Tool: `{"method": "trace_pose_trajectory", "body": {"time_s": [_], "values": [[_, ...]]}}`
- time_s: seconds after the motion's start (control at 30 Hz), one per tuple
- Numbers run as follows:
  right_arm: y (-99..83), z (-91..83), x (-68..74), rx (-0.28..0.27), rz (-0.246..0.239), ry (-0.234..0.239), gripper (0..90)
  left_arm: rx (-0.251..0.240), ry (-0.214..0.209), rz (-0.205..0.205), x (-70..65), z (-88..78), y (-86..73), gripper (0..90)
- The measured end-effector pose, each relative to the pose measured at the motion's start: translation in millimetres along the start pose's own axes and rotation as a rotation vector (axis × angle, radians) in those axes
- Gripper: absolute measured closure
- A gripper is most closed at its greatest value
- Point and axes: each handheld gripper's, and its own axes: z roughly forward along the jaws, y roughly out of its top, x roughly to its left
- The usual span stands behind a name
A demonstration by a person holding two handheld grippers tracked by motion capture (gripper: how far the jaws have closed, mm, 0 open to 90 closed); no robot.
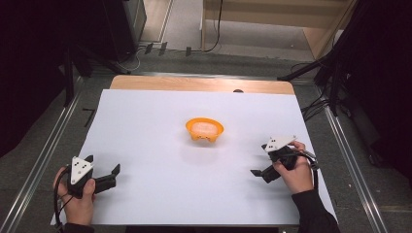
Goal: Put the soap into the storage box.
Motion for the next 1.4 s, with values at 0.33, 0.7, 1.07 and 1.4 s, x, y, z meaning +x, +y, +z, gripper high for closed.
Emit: {"method": "trace_pose_trajectory", "body": {"time_s": [0.33,0.7,1.07,1.4], "values": [[-17.9,-6.7,3.2,0.001,0.026,-0.013,0.0,-0.001,-0.002,0.000,-0.1,0.2,0.0,5.5],[-39.1,-15.2,3.2,-0.006,0.061,-0.035,0.0,0.000,-0.003,-0.003,0.5,-0.1,0.0,5.5],[-60.1,-26.0,5.4,-0.003,0.096,-0.048,0.0,0.000,-0.006,-0.004,0.9,0.2,0.1,5.5],[-77.2,-37.6,10.7,-0.040,0.104,-0.061,0.0,0.004,-0.004,-0.002,0.6,0.4,0.3,5.5]]}}
